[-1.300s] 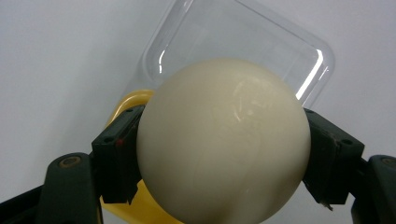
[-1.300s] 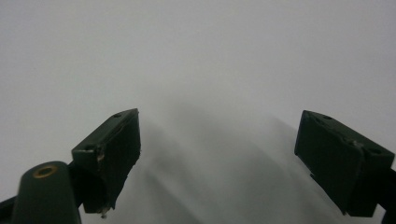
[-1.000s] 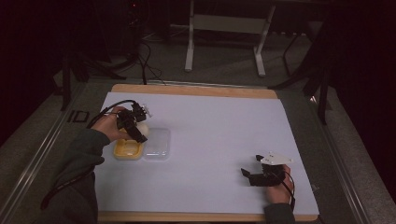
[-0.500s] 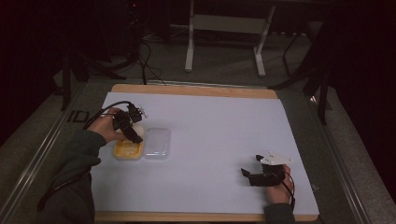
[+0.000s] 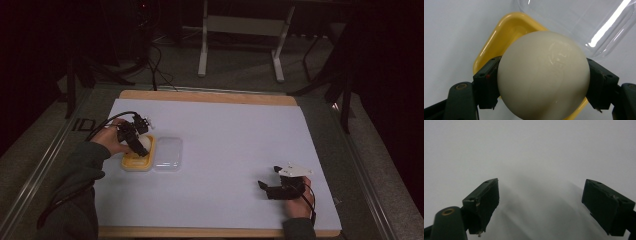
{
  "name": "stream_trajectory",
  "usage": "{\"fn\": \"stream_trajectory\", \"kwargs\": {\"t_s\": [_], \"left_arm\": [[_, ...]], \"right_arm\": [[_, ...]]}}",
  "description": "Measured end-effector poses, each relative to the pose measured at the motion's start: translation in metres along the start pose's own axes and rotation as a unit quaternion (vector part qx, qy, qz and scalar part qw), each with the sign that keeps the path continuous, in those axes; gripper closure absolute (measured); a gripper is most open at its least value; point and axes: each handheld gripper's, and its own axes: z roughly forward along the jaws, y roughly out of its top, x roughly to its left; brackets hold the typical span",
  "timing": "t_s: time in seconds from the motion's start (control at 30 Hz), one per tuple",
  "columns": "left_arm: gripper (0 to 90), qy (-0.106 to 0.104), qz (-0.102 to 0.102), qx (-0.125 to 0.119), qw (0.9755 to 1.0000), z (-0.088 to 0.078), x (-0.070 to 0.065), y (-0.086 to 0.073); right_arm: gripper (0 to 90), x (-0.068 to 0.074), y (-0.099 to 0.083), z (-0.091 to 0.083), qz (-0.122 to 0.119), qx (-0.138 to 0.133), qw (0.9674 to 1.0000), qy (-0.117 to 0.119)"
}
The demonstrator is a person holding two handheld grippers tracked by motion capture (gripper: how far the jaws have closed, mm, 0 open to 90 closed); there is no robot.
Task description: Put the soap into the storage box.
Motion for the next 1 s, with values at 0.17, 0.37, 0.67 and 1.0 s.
{"fn": "stream_trajectory", "kwargs": {"t_s": [0.17, 0.37, 0.67, 1.0], "left_arm": [[25.4, -0.005, -0.004, 0.001, 1.0000, 0.003, 0.002, -0.003], [25.4, -0.004, -0.008, 0.009, 0.9999, 0.009, 0.003, -0.006], [25.4, -0.003, -0.004, 0.018, 0.9998, 0.016, 0.003, -0.006], [25.3, -0.011, -0.017, 0.018, 0.9996, 0.024, 0.005, -0.008]], "right_arm": [[14.2, 0.000, 0.000, 0.000, -0.001, 0.000, 1.0000, -0.001], [14.2, 0.000, 0.000, 0.000, -0.002, 0.000, 1.0000, -0.001], [14.2, 0.000, 0.000, 0.000, -0.001, 0.000, 1.0000, -0.001], [14.2, 0.000, 0.000, 0.000, -0.002, 0.000, 1.0000, -0.001]]}}
